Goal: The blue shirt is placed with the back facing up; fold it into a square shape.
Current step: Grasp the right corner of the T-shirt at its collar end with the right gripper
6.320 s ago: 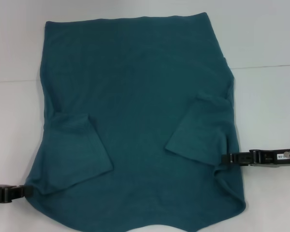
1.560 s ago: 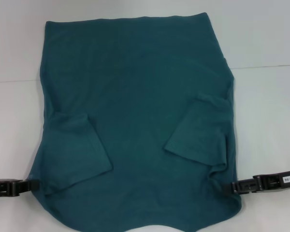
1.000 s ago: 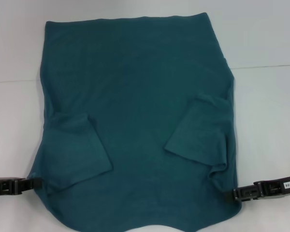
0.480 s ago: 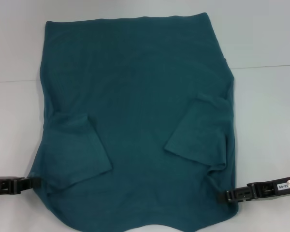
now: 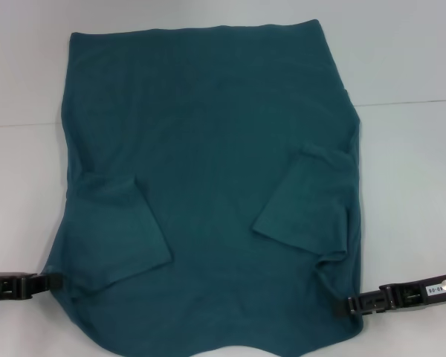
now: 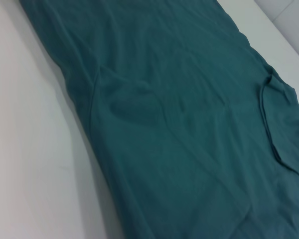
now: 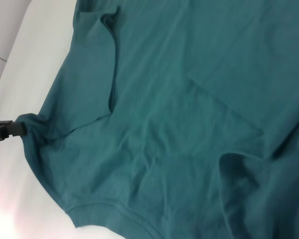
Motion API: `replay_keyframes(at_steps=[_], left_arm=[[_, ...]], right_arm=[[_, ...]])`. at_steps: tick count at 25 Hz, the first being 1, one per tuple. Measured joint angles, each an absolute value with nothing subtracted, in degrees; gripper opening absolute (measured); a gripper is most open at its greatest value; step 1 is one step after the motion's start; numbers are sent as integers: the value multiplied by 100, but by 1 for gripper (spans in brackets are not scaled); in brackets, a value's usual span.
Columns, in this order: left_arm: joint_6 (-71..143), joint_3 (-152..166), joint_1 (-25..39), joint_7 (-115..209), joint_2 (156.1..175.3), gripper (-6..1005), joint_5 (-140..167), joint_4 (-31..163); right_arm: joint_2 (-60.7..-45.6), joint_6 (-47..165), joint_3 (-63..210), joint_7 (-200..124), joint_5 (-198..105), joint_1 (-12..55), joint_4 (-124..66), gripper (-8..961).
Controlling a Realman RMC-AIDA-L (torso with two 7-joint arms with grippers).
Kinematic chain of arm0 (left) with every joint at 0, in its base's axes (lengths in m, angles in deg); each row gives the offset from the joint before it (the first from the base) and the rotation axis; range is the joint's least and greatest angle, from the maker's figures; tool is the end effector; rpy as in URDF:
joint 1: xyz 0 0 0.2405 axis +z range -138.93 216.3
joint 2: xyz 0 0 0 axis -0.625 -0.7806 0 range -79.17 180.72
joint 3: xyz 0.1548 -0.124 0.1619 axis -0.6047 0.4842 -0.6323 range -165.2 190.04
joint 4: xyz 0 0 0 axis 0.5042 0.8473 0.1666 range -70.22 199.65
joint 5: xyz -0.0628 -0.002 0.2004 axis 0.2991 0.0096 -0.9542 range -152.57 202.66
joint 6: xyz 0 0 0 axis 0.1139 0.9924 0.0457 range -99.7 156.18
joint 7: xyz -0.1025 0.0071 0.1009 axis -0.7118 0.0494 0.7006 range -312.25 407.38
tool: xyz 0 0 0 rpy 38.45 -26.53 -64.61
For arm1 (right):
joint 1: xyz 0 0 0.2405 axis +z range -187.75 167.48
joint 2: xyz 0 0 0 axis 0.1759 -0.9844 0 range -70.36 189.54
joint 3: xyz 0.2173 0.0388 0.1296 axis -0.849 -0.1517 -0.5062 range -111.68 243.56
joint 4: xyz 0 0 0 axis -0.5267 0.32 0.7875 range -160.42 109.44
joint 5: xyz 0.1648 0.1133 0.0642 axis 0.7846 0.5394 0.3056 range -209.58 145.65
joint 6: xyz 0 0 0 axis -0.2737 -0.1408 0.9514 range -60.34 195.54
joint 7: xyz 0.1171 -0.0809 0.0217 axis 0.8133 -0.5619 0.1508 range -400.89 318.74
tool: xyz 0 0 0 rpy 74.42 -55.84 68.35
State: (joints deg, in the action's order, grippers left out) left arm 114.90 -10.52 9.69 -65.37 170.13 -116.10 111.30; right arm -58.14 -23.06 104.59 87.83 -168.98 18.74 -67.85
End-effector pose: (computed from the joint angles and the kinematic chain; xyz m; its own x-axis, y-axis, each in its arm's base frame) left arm -0.3331 0.3160 0.0365 0.4147 0.8185 0.3976 0.9096 -0.3847 -0.1568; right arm 0.3118 0.3041 0.0058 0.2637 -0.9453 -0.1922 -0.9625 -0.2711 0.0129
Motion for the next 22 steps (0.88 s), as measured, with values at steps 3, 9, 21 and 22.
replay_keyframes(at_steps=[3,9,21,22], left_arm=[[11492,-1051,968,-6537,17013,27,-11611,11129],[11510,-1066,959,-6537,17013,28,-11566,11129],[11497,-1054,942,-6506,17008,28,-11558,11129],[11498,-1051,945,-6497,17008,28,-11558,11129]], right_arm=[[-5797,-2318,10451,8794,-16893,1855,-6785,788],[-5756,-2320,10496,8960,-16992,1881,-6785,745],[-5821,-2278,10596,9387,-17411,1998,-7137,424],[-5822,-2276,10607,9408,-17414,2000,-7149,303]])
